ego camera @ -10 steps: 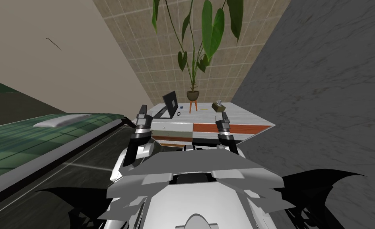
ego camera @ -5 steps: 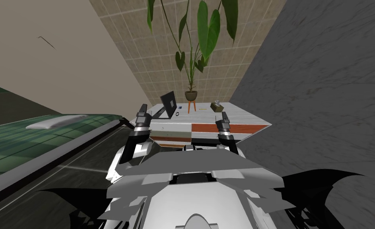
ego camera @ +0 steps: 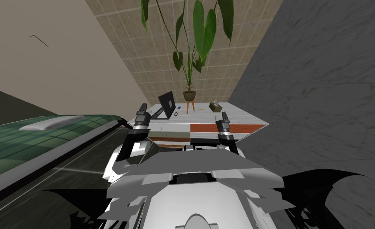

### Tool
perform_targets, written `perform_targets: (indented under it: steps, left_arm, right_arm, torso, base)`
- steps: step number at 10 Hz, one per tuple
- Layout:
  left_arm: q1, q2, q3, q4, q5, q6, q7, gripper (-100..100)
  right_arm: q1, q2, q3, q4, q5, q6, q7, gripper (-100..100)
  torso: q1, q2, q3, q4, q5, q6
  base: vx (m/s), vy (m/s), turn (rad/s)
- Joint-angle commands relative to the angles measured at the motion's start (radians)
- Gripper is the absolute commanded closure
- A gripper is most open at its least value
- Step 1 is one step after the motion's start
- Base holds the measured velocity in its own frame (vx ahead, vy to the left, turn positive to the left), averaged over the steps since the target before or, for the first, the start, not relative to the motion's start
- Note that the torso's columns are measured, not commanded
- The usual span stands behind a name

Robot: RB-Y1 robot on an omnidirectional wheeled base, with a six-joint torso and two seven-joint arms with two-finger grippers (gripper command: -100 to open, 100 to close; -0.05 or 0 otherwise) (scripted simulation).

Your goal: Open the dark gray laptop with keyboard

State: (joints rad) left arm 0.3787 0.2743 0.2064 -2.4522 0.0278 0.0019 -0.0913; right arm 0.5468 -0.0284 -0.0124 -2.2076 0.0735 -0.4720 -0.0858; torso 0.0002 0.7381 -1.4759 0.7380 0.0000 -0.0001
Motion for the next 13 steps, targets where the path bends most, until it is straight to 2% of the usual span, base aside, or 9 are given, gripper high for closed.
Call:
perform_targets:
  steps: [1,2,3,4,5,6,7,12,13]
  left_arm:
    - [-0.014,0.014,0.015,-0.002,0.01,0.055,0.005,-100]
    - [-0.026,0.027,0.029,-0.005,0.02,0.096,0.009,-100]
    - [-0.026,0.027,0.029,-0.005,0.02,0.102,0.009,-100]
    - [-0.038,0.04,0.043,-0.007,0.029,0.144,0.013,-100]
    - [-0.038,0.04,0.043,-0.007,0.029,0.151,0.013,-100]
    - [-0.051,0.054,0.058,-0.009,0.039,0.19,0.017,-100]
    - [-0.051,0.054,0.058,-0.009,0.039,0.2,0.017,-100]
    - [-0.09,0.104,0.102,-0.008,0.069,0.334,0.03,-100]
    - [-0.09,0.104,0.102,-0.008,0.069,0.352,0.03,-100]
  right_arm:
    - [0.0,0.0,0.0,0.0,0.0,0.0,0.0,0]
    - [0.0,0.0,0.0,0.0,0.0,0.0,0.0,0]
    - [0.0,0.0,0.0,0.0,0.0,0.0,0.0,0]
    - [0.0,0.0,0.0,0.0,0.0,0.0,0.0,0]
    - [0.0,0.0,0.0,0.0,0.0,0.0,0.0,0]
    - [0.0,0.0,0.0,0.0,0.0,0.0,0.0,0]
    - [0.0,0.0,0.0,0.0,0.0,0.0,0.0,0]
    - [0.0,0.0,0.0,0.0,0.0,0.0,0.0,0]
    - [0.0,0.0,0.0,0.0,0.0,0.0,0.0,0]
  torso:
    - [0.0,0.0,0.0,0.0,0.0,0.0]
    - [0.0,0.0,0.0,0.0,0.0,0.0]
    - [0.0,0.0,0.0,0.0,0.0,0.0]
    - [0.0,0.0,0.0,0.0,0.0,0.0]
    - [0.0,0.0,0.0,0.0,0.0,0.0]
    - [0.0,0.0,0.0,0.0,0.0,0.0]
    - [-0.001,0.0,0.0,0.0,0.0,0.0]
    - [0.0,0.0,0.0,0.0,0.0,0.0]
    - [-0.001,0.0,0.0,0.0,0.0,0.0]
  base:
    - [0.001,-0.025,-0.016]
    - [0.003,-0.029,-0.024]
    - [0.007,-0.025,-0.02]
    - [0.011,-0.034,-0.034]
    - [0.005,-0.03,-0.018]
    - [0.002,-0.036,-0.034]
    - [0.003,-0.03,-0.018]
    - [0.004,-0.031,-0.027]
    - [0.005,-0.032,-0.018]
